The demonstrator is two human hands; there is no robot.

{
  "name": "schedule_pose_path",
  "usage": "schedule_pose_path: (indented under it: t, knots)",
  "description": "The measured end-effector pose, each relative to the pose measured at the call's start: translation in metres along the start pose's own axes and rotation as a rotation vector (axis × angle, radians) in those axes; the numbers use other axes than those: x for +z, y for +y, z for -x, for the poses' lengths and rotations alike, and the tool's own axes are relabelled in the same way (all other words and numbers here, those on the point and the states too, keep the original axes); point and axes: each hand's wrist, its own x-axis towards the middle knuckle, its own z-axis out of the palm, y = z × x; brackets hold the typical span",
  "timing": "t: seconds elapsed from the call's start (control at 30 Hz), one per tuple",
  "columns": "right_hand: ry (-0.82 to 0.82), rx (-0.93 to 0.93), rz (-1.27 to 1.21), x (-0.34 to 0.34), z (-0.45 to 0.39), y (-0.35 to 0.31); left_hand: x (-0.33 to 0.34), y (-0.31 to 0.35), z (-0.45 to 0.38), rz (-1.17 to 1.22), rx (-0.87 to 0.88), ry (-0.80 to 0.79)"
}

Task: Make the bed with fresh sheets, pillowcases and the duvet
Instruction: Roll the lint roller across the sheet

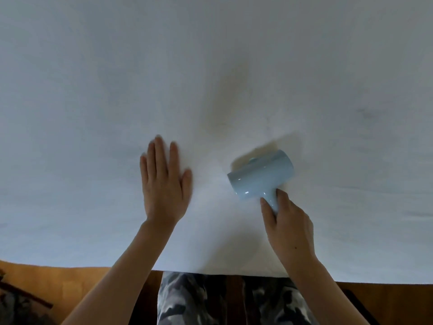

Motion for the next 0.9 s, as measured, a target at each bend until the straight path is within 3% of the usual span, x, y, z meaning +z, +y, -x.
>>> schedule_pose_path:
  t: [0.1,0.57,0.7,0.9]
  knots:
    - [-0.032,-0.030,0.067,-0.003,-0.029,-0.026,0.001,0.000,-0.001,-0.013,-0.013,-0.004]
    - [0.157,-0.211,0.106,-0.029,-0.182,-0.167,0.004,0.000,-0.003,-0.032,-0.042,-0.008]
    - [0.133,-0.215,0.116,-0.031,-0.173,-0.159,0.003,0.000,-0.002,-0.025,-0.042,-0.005]
    - [-0.027,-0.146,0.072,-0.026,-0.097,-0.084,0.000,0.000,-0.001,-0.015,-0.030,0.018]
